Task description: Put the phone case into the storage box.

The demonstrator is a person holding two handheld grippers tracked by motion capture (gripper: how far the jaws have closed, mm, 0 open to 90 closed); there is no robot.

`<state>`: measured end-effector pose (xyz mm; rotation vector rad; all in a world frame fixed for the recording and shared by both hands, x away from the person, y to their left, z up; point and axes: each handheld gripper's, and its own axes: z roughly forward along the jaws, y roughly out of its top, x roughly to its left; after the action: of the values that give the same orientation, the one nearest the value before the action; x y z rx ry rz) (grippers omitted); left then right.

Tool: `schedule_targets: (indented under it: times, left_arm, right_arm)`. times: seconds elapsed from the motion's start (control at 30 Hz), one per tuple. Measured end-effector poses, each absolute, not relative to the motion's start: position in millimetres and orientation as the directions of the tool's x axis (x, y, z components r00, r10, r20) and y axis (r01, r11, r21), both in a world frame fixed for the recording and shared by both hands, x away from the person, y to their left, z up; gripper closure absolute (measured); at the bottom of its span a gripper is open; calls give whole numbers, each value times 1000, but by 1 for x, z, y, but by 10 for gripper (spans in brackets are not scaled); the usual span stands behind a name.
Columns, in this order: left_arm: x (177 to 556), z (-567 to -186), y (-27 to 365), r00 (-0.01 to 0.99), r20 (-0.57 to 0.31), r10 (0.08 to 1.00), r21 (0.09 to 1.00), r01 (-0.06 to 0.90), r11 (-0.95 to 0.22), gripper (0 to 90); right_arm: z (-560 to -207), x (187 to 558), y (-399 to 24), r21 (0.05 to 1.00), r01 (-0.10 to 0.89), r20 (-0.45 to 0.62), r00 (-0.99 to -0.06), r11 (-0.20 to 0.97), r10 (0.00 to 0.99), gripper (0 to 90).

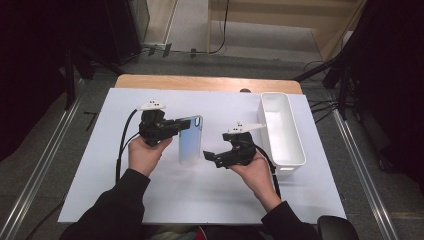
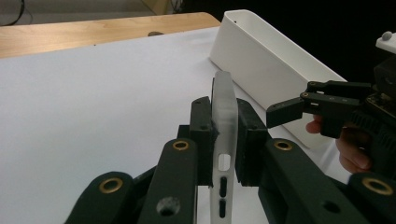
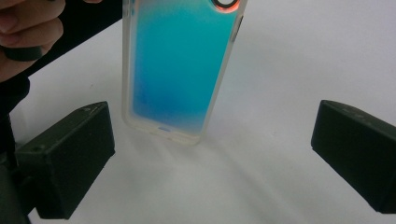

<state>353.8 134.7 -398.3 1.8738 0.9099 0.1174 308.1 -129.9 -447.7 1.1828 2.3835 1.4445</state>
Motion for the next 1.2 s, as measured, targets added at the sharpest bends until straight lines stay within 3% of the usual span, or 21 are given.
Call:
schedule_targets:
  times: [1.2]
  left_arm:
    - [321, -409, 111, 589, -352, 727, 842, 539, -29, 794]
  right_arm:
    - [-434, 308, -102, 821, 554, 265, -584, 139, 767, 0]
